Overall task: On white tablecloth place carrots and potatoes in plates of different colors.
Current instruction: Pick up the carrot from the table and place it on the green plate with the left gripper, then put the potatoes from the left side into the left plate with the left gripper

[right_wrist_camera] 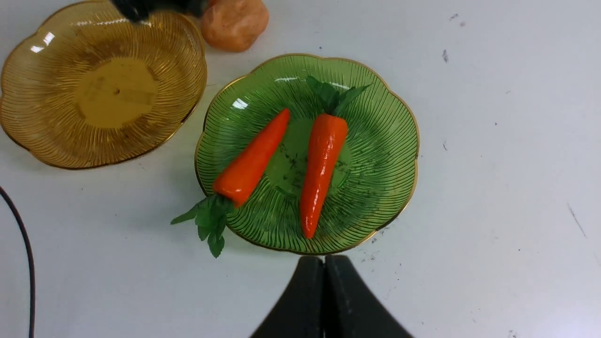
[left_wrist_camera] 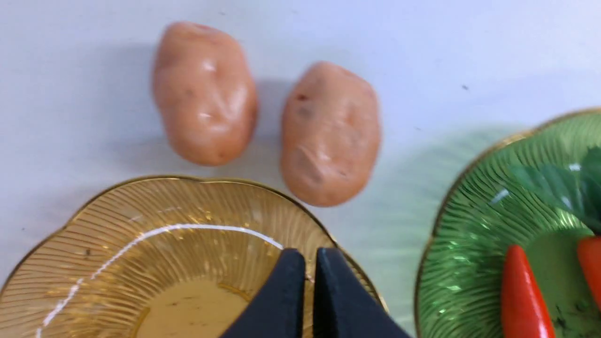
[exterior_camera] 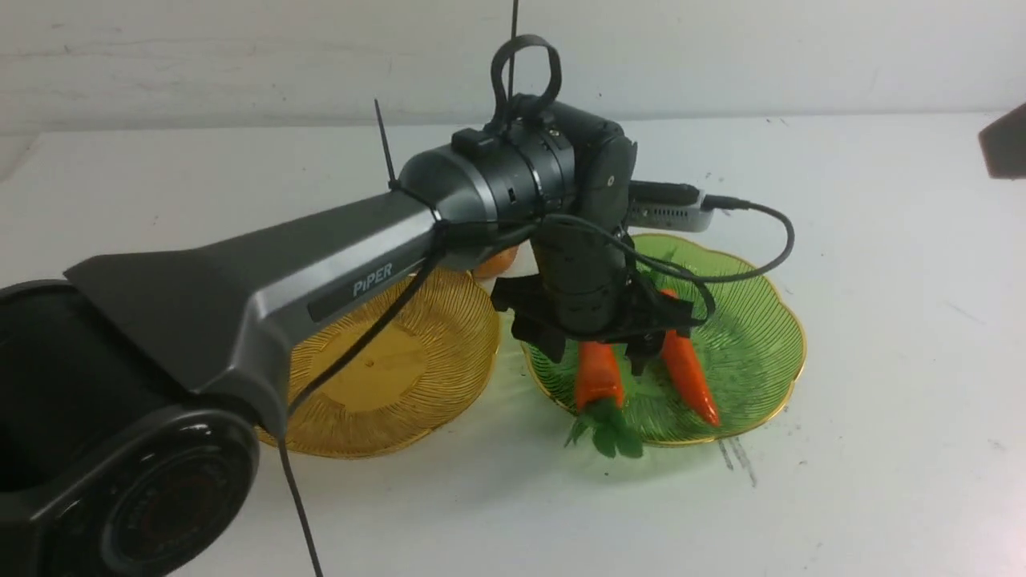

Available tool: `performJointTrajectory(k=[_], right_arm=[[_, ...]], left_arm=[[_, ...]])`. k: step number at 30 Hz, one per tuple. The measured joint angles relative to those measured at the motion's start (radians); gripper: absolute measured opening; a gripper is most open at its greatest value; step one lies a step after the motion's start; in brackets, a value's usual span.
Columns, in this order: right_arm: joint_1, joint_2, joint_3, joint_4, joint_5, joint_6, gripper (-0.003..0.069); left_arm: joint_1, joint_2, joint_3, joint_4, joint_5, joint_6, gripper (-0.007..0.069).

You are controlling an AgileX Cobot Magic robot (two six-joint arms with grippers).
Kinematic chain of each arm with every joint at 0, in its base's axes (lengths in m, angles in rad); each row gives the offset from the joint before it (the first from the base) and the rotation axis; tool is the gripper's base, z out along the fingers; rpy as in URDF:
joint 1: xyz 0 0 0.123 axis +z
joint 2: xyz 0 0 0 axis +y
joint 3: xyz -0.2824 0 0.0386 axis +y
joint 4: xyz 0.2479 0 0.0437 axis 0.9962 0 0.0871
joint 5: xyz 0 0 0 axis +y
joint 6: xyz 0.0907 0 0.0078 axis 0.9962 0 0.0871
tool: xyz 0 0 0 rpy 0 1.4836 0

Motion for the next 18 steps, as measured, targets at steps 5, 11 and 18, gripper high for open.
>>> performJointTrajectory(k=[5, 11, 18], right_arm=[[0.000, 0.000, 0.000, 0.000, 0.000, -0.002, -0.0015], [0.000, 0.000, 0.000, -0.001, 0.000, -0.003, -0.0015], [0.000, 0.000, 0.000, -0.001, 0.000, -0.003, -0.0015]], left_arm=[[0.042, 0.002, 0.018, -0.198, 0.014, 0.114, -0.0003], [-0.064, -0.012, 0.110, -0.307, 0.014, 0.257, -0.0003], [-0.236, -0.037, 0.274, -0.252, 0.014, 0.263, -0.0003]])
